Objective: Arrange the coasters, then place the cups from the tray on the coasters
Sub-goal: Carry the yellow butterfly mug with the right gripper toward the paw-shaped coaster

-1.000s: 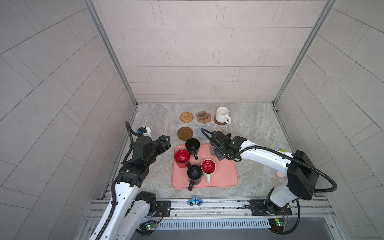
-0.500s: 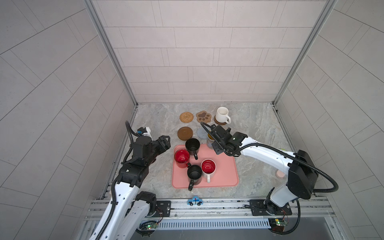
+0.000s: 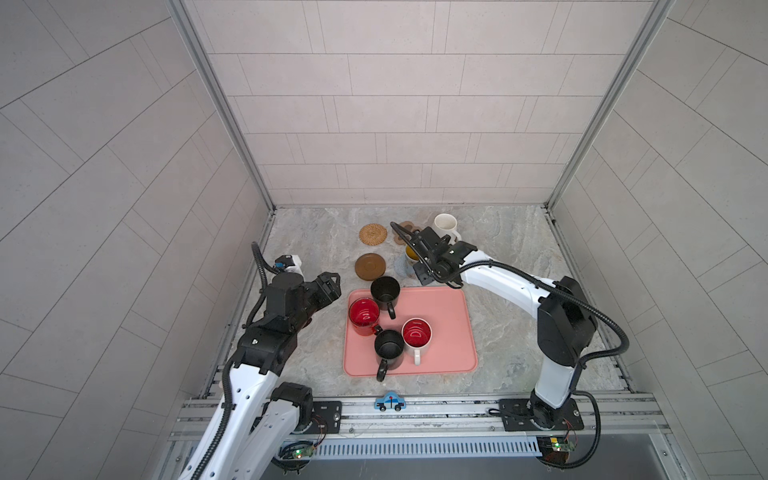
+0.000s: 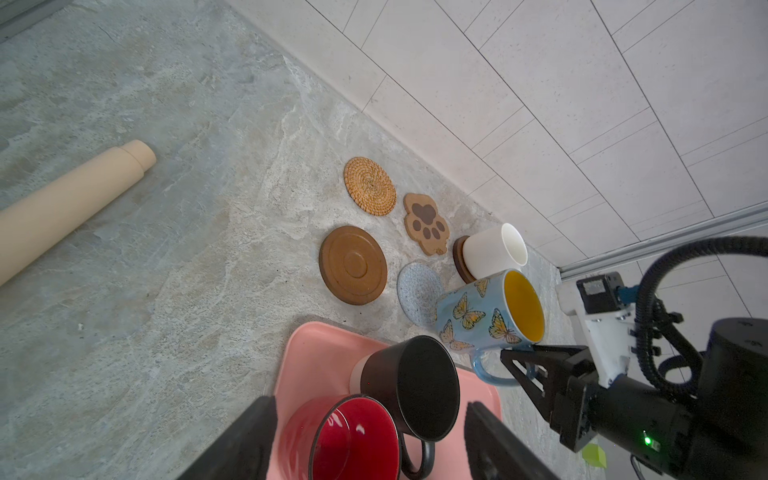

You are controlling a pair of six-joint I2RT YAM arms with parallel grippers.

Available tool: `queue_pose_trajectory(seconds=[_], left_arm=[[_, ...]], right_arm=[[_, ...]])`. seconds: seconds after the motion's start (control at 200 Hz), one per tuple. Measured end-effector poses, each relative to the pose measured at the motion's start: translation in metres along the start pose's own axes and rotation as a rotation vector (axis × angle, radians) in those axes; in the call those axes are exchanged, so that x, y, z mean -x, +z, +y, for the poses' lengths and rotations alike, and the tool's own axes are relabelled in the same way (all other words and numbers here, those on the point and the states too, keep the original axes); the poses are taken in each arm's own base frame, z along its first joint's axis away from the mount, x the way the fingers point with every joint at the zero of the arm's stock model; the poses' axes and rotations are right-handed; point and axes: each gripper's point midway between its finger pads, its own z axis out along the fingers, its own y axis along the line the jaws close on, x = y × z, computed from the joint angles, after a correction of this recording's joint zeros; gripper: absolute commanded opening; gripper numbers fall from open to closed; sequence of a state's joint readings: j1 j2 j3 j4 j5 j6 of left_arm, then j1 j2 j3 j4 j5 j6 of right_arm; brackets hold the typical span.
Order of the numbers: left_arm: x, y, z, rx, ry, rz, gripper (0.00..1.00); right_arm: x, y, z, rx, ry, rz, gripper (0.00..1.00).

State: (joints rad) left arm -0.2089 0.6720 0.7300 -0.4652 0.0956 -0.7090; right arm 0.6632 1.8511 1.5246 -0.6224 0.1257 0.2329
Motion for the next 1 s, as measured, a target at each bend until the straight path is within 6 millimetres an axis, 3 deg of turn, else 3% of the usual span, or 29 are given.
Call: queue_pose_trajectory(seconds=[0.325,0.726,1.001], left_arm=[[0.0,0.0,0.001,0.005,0.002,0.0,0.78],[0.0,0.002,0.002,0.011,0.008,0.0,0.78],[-0.003,0.009,0.005,0.029,0.016,0.019,0.79]], right_arm=[[0.043,0.024,-0.02,-0.002,0.012,-0.016,0.04],[0.058,0.058,-0.036,0.003,0.032,0.023,0.04],[0.079,0.069,-0.04,0.003,0.039,0.008,0.04]])
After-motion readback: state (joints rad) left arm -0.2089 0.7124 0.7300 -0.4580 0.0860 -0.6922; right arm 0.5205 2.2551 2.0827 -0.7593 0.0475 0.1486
